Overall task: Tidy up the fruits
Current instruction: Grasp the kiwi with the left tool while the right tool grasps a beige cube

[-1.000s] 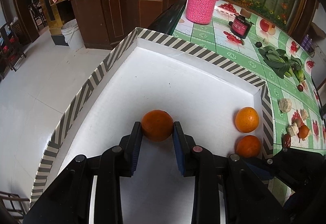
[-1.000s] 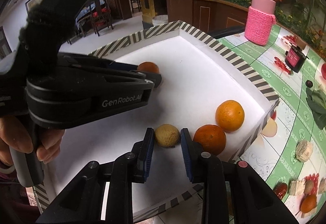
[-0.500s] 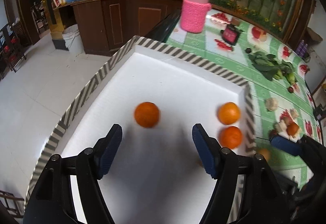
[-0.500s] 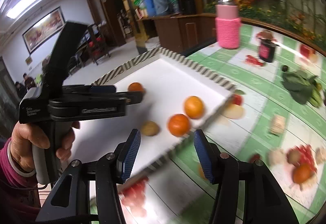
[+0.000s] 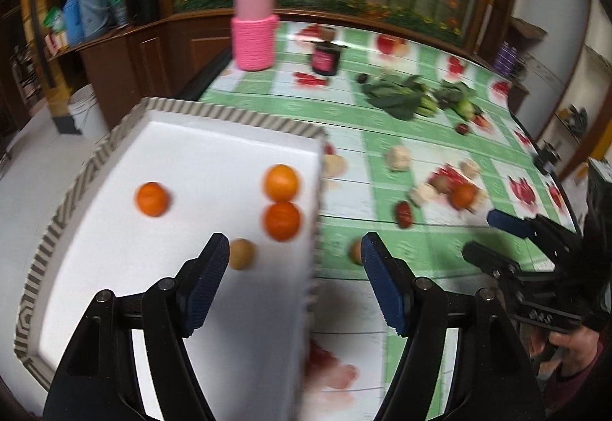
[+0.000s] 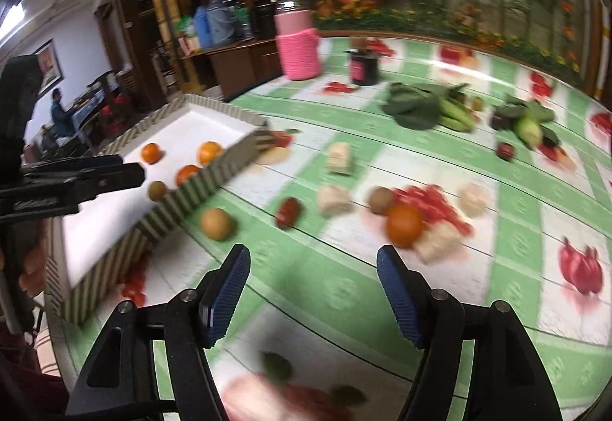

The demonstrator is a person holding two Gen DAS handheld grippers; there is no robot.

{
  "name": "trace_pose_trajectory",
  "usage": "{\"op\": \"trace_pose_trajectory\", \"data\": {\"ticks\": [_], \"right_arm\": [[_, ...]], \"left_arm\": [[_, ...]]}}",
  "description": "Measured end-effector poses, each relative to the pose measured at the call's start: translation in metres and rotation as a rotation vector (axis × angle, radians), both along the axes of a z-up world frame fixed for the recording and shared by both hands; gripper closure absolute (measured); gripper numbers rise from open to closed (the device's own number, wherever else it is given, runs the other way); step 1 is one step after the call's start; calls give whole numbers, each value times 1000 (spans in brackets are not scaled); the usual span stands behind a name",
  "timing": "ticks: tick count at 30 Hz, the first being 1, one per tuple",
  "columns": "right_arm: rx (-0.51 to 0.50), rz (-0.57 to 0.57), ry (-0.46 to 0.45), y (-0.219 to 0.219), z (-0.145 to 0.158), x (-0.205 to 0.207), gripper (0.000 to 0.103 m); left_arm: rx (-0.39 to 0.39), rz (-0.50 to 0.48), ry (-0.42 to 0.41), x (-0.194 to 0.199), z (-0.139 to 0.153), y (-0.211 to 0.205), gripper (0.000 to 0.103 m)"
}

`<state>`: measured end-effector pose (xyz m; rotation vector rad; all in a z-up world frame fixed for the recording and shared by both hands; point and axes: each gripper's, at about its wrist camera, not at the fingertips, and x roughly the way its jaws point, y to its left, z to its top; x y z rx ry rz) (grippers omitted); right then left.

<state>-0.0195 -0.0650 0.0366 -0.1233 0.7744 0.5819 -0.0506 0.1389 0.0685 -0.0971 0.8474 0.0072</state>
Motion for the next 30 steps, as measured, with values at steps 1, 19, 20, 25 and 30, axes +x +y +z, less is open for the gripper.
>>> {"op": "trace_pose_trajectory", "data": {"ticks": [1,19,20,25,30], "right_arm": [[-7,-13,-2,-5,-1,0,32],[11,-47,20,-30,-8,3,32],[12,-46,22,-30,-9,3,32],[35,-53,50,-34,-13,8,32],[40,-46,61,-33,-15,8,32]], "left_arm": [[3,-14,2,0,-1,-6,32],[53,-189,104,24,-37,-67,32],[58,-190,109,26,-39,-67,32],[64,-177,128,36,-48,-69,32],[89,-185,130,40,-52,-73,33]]}}
